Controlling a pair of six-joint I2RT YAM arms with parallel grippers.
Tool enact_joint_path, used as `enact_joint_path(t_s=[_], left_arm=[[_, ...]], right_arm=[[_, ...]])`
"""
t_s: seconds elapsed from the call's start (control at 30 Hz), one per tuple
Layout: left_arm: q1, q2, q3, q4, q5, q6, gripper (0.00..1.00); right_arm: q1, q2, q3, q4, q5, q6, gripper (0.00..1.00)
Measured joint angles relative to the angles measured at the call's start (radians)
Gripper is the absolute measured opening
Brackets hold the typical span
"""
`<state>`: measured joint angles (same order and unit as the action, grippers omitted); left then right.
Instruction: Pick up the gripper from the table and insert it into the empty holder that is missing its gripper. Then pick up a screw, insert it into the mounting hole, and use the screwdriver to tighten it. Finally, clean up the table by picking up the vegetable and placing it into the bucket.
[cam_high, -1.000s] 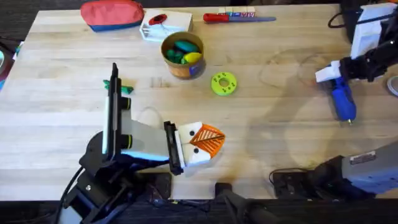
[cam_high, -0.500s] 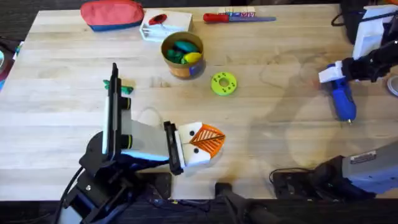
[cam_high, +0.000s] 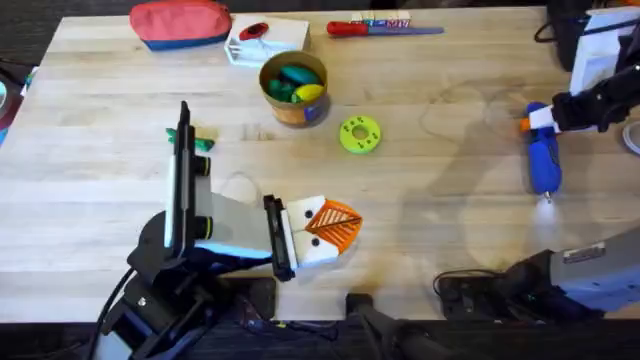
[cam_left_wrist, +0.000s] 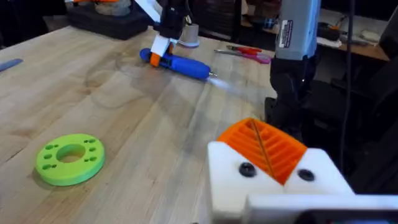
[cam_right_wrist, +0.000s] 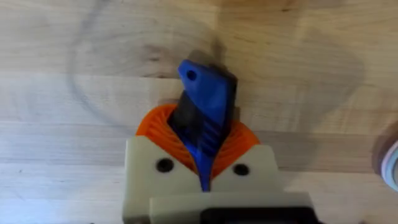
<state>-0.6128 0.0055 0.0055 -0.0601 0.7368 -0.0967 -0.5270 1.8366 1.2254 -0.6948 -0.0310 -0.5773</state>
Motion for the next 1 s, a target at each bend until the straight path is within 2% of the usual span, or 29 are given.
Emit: enact_joint_path(t_s=[0.27, 0.43, 0.8, 1.0], left_arm=[[0.0, 0.0, 0.0, 0.0, 0.0, 0.0, 0.018], [0.0, 0.0, 0.0, 0.0, 0.0, 0.0, 0.018], [0.0, 0.0, 0.0, 0.0, 0.0, 0.0, 0.018], [0.0, 0.0, 0.0, 0.0, 0.0, 0.0, 0.018]], right_arm=[[0.0, -0.007, 0.012, -0.017, 0.001, 0.001, 0.012], [0.013, -0.088, 0.012, -0.03, -0.017, 0.0, 0.01], [0.133, -0.453, 0.014, -0.039, -0.204, 0.095, 0.009], [0.181, -0.679, 0.004, -0.034, -0.364, 0.175, 0.009]])
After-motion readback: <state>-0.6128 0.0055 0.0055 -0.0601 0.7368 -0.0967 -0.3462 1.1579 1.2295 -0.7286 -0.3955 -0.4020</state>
